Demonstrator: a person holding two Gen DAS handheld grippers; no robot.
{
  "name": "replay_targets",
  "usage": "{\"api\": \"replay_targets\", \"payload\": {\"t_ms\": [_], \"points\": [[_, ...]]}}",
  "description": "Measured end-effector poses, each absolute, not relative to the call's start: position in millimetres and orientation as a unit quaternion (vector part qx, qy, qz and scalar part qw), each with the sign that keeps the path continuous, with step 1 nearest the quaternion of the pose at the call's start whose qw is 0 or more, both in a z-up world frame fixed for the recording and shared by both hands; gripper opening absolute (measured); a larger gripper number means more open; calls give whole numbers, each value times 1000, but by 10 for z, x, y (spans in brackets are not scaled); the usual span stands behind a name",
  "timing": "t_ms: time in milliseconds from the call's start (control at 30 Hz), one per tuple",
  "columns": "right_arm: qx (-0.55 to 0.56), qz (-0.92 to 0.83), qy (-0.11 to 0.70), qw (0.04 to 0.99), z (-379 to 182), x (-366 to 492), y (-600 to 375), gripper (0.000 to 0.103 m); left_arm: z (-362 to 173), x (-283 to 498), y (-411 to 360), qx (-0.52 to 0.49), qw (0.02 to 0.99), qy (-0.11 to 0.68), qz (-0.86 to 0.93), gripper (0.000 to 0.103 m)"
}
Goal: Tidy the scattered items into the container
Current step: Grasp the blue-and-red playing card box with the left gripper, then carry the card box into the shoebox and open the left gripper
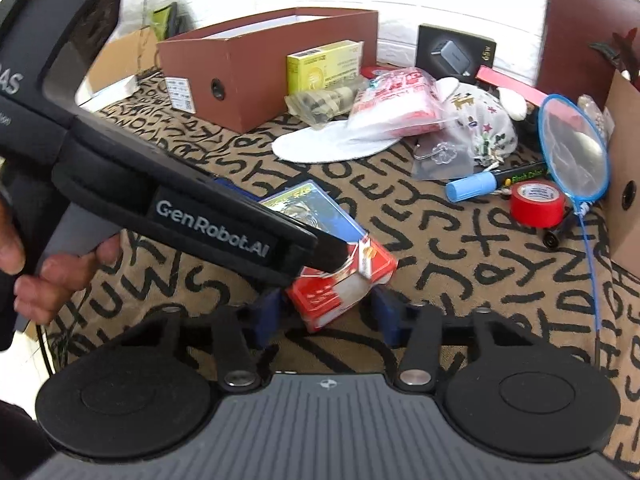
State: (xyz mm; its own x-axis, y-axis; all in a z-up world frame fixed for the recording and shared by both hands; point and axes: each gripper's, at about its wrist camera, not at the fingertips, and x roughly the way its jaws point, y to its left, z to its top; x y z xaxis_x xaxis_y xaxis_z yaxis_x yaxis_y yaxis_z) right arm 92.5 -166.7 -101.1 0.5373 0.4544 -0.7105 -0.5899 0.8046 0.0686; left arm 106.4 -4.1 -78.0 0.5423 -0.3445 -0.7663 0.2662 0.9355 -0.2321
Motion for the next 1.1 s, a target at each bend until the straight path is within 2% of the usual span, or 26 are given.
{"api": "replay_targets", "payload": {"t_ms": [200, 700, 1100], "points": [[-78, 316, 368, 871, -838, 905, -1594, 39, -612, 951, 200, -75, 889, 426, -151, 52], [-118, 359, 275, 884, -192, 1046, -1049, 39, 84, 918, 763, -89, 937, 320, -111, 55], [-135, 365, 211, 896, 178, 1661, -525, 41, 490, 1547, 1231, -118, 953, 272, -70, 54]]}}
